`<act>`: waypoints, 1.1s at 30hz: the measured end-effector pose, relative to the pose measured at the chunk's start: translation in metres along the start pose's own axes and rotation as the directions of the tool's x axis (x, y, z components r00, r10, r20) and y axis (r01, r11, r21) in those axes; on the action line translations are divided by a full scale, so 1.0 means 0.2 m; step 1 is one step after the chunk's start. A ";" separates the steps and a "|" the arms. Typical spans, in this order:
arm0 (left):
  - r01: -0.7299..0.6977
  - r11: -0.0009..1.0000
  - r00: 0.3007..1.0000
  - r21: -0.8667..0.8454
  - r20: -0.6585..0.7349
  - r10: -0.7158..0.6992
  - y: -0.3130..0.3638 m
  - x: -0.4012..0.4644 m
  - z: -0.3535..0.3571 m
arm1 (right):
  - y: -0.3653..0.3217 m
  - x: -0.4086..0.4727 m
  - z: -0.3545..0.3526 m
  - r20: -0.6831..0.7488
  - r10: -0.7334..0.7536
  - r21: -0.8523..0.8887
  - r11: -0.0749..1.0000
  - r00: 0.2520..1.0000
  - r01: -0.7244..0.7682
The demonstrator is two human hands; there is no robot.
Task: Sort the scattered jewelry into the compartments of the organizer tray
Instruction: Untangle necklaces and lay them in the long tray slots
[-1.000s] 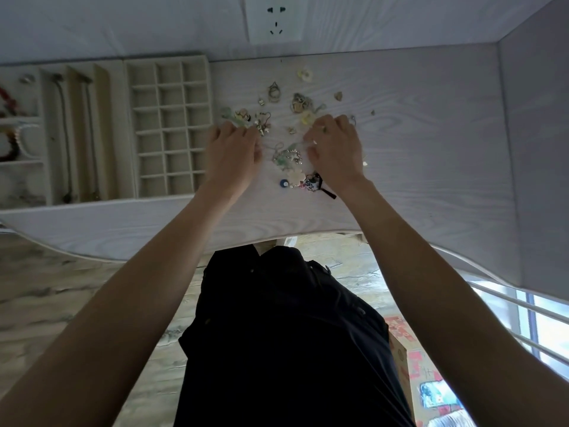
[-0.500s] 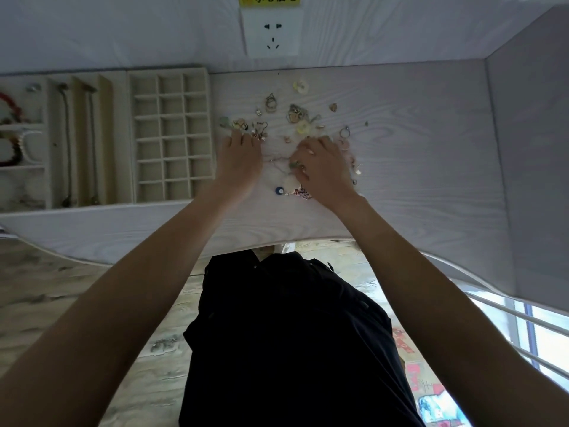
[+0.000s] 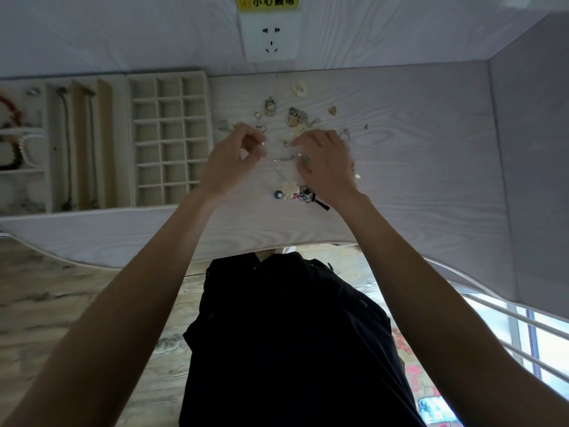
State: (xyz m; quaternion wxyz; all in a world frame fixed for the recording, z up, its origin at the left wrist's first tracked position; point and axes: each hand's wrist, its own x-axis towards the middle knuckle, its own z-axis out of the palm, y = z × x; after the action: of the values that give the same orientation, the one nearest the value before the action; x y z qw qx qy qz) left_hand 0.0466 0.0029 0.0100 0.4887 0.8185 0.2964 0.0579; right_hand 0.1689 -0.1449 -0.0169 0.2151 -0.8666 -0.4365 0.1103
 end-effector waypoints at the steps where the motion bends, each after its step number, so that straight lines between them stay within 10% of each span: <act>1: 0.015 0.993 1.000 -0.118 0.024 -0.012 0.03 -0.01 -0.01 | -0.03 0.02 0.00 0.029 -0.037 0.086 0.996 0.999 0.035; 10: 0.094 0.767 0.992 -0.634 -0.006 -0.127 0.24 0.02 -0.18 | -0.11 0.09 -0.07 0.308 0.045 0.525 0.825 0.950 -0.209; 17: 0.116 0.896 0.989 -0.429 -0.028 -0.142 0.27 -0.04 -0.28 | -0.14 0.09 -0.23 0.348 0.077 0.757 0.565 0.934 -0.328; 26: 0.020 0.972 0.996 0.234 -0.088 0.001 0.20 -0.07 -0.41 | -0.27 0.18 -0.30 0.339 -0.069 0.658 0.730 0.938 -0.184; 33: -0.193 0.957 0.903 0.216 -0.343 0.260 0.29 -0.14 -0.64 | -0.53 0.33 -0.37 0.434 -0.223 0.558 0.827 0.873 -0.067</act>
State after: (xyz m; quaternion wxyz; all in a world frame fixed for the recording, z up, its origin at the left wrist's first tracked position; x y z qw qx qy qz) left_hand -0.0005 0.0656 0.1308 0.3398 0.8622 0.2889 0.2400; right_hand 0.1603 -0.0568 0.0975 0.3468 -0.6914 -0.4608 0.4351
